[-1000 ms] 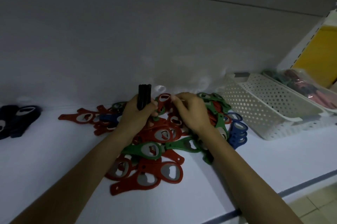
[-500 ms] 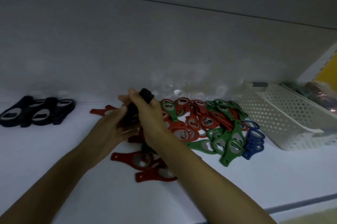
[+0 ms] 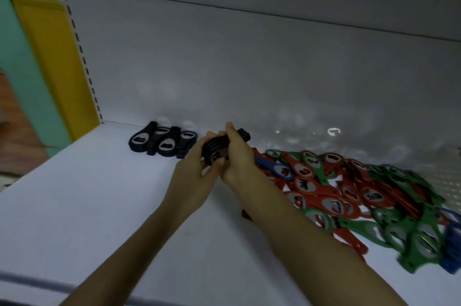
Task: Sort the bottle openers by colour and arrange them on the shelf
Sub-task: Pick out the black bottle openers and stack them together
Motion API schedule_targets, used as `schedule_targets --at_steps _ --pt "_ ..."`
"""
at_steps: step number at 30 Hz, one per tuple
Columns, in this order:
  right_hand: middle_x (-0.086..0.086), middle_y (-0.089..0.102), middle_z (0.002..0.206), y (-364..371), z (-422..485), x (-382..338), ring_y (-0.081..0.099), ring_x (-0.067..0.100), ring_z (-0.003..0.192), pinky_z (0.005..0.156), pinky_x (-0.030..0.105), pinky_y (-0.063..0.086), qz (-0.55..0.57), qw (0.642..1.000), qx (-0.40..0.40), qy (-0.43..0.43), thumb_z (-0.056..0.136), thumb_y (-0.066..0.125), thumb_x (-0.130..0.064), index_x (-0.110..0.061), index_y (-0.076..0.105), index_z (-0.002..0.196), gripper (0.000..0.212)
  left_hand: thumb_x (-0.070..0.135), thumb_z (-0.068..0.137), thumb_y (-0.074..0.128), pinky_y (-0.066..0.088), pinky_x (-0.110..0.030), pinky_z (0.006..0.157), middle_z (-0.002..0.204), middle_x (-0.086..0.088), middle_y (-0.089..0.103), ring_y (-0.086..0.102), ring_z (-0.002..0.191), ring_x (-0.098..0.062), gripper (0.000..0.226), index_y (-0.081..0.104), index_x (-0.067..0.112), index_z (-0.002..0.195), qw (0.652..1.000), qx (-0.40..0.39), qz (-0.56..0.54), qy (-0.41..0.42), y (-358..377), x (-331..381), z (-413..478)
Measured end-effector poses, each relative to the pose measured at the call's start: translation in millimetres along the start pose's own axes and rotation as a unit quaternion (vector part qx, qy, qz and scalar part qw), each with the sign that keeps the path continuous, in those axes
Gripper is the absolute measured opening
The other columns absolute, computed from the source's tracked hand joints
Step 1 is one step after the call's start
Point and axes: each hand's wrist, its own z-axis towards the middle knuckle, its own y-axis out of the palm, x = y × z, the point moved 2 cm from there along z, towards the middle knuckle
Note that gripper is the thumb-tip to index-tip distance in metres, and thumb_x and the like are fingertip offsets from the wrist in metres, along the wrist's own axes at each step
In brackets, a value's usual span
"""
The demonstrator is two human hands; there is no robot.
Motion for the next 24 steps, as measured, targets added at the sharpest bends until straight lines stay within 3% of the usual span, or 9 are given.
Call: schedule_targets --at_steps 4,7,9,11,13,15,17,20,24 --pt "0.018 0.066 0.107 7.4 5.3 7.5 0.065 0.028 0.099 0.083 0.039 0.053 -0.086 0.995 -0.034 0.031 0.091 0.062 -0.028 0.0 0.059 0.106 0.032 0.02 0.093 0.055 0.05 -0.022 0.072 0.095 0.005 0.069 0.064 0.082 -0.01 0.028 0.058 0.019 0.121 0.982 0.063 0.17 0.048 -20.8 -11.3 7.2" --pt "0.023 0.066 0.11 5.0 6.4 2.7 0.064 0.029 0.094 0.086 0.037 0.053 -0.199 0.975 -0.09 0.029 0.091 0.061 -0.025 0.004 0.06 0.106 0.032 0.011 0.092 0.056 0.057 -0.038 0.08 0.092 -0.013 0.072 0.069 0.088 -0.025 0.02 0.065 -0.002 0.105 0.993 0.022 -0.075 -0.083 -30.4 -20.0 18.2" --pt "0.021 0.067 0.11 -3.8 9.6 -3.4 0.066 0.024 0.09 0.083 0.031 0.054 -0.274 0.954 -0.125 0.0 0.091 0.059 -0.014 0.003 0.063 0.109 0.024 0.007 0.091 0.057 0.058 -0.027 0.077 0.1 -0.015 0.071 0.07 0.093 -0.024 0.022 0.064 -0.005 0.108 0.948 -0.016 -0.271 -0.167 -31.5 -24.1 17.9" --pt "0.015 0.071 0.099 -11.7 13.6 -5.9 0.069 0.018 0.08 0.075 0.025 0.056 -0.305 0.944 -0.124 -0.028 0.09 0.058 -0.005 -0.003 0.066 0.098 0.012 0.011 0.09 0.059 0.056 -0.021 0.072 0.105 -0.017 0.07 0.07 0.093 -0.022 0.025 0.063 -0.002 0.111 0.929 -0.043 -0.311 -0.195 -33.5 -28.7 19.6" --pt "0.012 0.072 0.088 -12.0 18.0 -7.3 0.07 0.017 0.073 0.069 0.025 0.058 -0.301 0.948 -0.103 -0.033 0.089 0.059 -0.002 -0.002 0.067 0.095 0.01 0.022 0.091 0.06 0.058 -0.024 0.068 0.103 -0.015 0.07 0.072 0.082 -0.018 0.028 0.063 0.002 0.109 0.953 -0.055 -0.215 -0.208 -35.8 -32.3 24.0" --pt "0.014 0.072 0.085 -10.3 29.2 -10.2 0.07 0.02 0.07 0.066 0.029 0.059 -0.299 0.952 -0.057 -0.019 0.087 0.062 -0.001 0.004 0.065 0.102 0.016 0.042 0.088 0.059 0.056 -0.031 0.064 0.096 -0.002 0.071 0.069 0.073 -0.011 0.037 0.061 0.01 0.107 0.987 -0.03 0.089 -0.128 -47.0 -37.3 30.3" --pt "0.017 0.069 0.085 -8.3 42.2 -14.3 0.069 0.022 0.067 0.062 0.032 0.058 -0.317 0.948 -0.006 -0.008 0.086 0.063 0.002 0.011 0.061 0.107 0.023 0.048 0.084 0.061 0.049 -0.028 0.067 0.103 0.007 0.066 0.065 0.086 -0.013 0.045 0.055 0.019 0.118 0.938 0.062 0.338 0.036 -57.8 -40.8 33.7" --pt "0.025 0.064 0.109 -2.6 60.4 -14.2 0.064 0.029 0.088 0.076 0.037 0.055 -0.379 0.925 0.031 0.009 0.085 0.064 0.004 0.013 0.055 0.116 0.033 0.041 0.083 0.066 0.045 -0.037 0.094 0.132 -0.009 0.056 0.055 0.12 -0.025 0.064 0.047 0.009 0.135 0.892 0.026 0.399 0.21 -56.7 -48.5 47.5" --pt "0.026 0.061 0.117 7.5 82.0 -4.9 0.063 0.033 0.103 0.077 0.036 0.054 -0.426 0.903 0.044 0.009 0.084 0.067 0.002 0.012 0.054 0.118 0.038 0.052 0.093 0.043 0.008 -0.042 0.117 0.152 -0.012 0.03 0.024 0.142 -0.024 0.071 0.03 0.005 0.145 0.807 -0.089 0.54 0.221 -47.7 -61.9 69.9"
